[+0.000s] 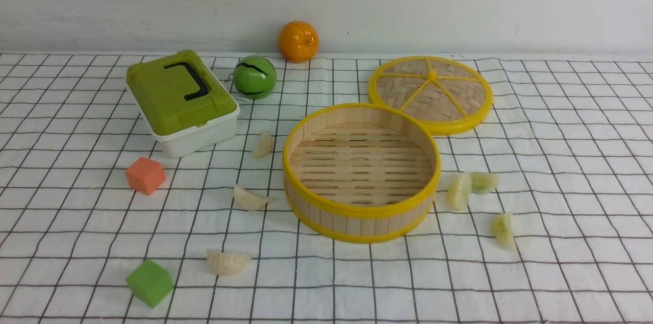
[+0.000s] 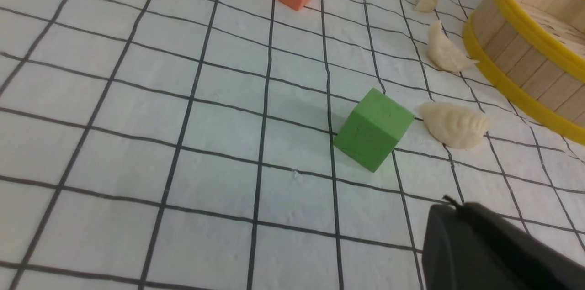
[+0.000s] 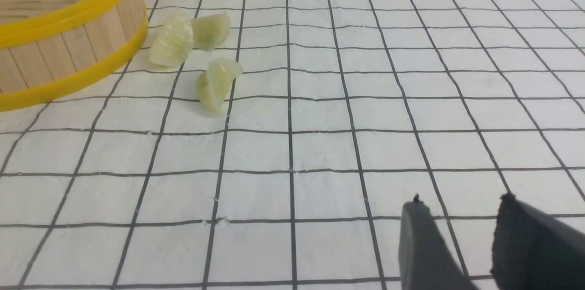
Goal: Put the dumplings into the steamer on the table with the white tablecloth.
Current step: 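Reach for and grasp a dumpling on the table with the left gripper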
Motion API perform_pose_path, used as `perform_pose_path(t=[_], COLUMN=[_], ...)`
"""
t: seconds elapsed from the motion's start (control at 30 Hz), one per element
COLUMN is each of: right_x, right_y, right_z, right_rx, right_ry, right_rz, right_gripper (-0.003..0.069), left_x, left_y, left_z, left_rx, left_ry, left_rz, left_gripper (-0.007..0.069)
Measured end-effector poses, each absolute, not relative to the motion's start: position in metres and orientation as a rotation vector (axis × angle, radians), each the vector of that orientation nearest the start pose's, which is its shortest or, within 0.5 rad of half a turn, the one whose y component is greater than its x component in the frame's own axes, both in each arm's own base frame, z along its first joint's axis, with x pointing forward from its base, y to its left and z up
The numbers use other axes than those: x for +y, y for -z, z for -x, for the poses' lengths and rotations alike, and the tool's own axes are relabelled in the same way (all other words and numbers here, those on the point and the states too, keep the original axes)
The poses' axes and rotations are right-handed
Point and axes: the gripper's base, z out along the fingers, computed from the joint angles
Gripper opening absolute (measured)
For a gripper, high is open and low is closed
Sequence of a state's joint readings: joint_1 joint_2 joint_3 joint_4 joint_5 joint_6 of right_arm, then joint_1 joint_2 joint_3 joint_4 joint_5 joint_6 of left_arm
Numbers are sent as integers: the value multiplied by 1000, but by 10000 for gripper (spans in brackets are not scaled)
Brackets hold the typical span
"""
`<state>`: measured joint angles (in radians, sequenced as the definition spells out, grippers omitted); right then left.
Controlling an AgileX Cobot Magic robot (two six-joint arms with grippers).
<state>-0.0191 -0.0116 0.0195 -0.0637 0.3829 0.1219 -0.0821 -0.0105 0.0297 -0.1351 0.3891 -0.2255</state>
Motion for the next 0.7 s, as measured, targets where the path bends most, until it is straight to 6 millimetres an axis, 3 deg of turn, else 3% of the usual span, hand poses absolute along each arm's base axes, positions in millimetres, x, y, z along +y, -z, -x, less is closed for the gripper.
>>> perform_pose_path(t=[0.23, 0.47, 0.5, 0.57, 0.6, 0.67, 0.7], right_x=[-3, -3, -2, -1, -1, 0, 1], right_y=[-173, -182, -193, -198, -212, -218, -229], right_z=[-52, -55, -57, -57, -56, -54, -51], right_rx=[1871, 1748, 1622, 1564, 1416, 1342, 1223], right_ry=[-6, -14, -22, -26, -34, -37, -42], right_rz=[-92, -79, -68, -62, -48, -41, -28], right_gripper=[237, 238, 238, 238, 238, 238, 238], left_x=[-8, -5, -4, -4, -3, -2, -2], left_y=[-171, -196, -209, -214, -225, -231, -238], left_z=[-52, -57, -56, -55, -53, -50, -47], left_rx=[1867, 1584, 1448, 1382, 1265, 1192, 1108], left_ry=[333, 326, 317, 307, 295, 293, 295], left_rz=[212, 188, 169, 154, 133, 125, 120], left_gripper=[-1, 3, 3, 4, 6, 6, 8])
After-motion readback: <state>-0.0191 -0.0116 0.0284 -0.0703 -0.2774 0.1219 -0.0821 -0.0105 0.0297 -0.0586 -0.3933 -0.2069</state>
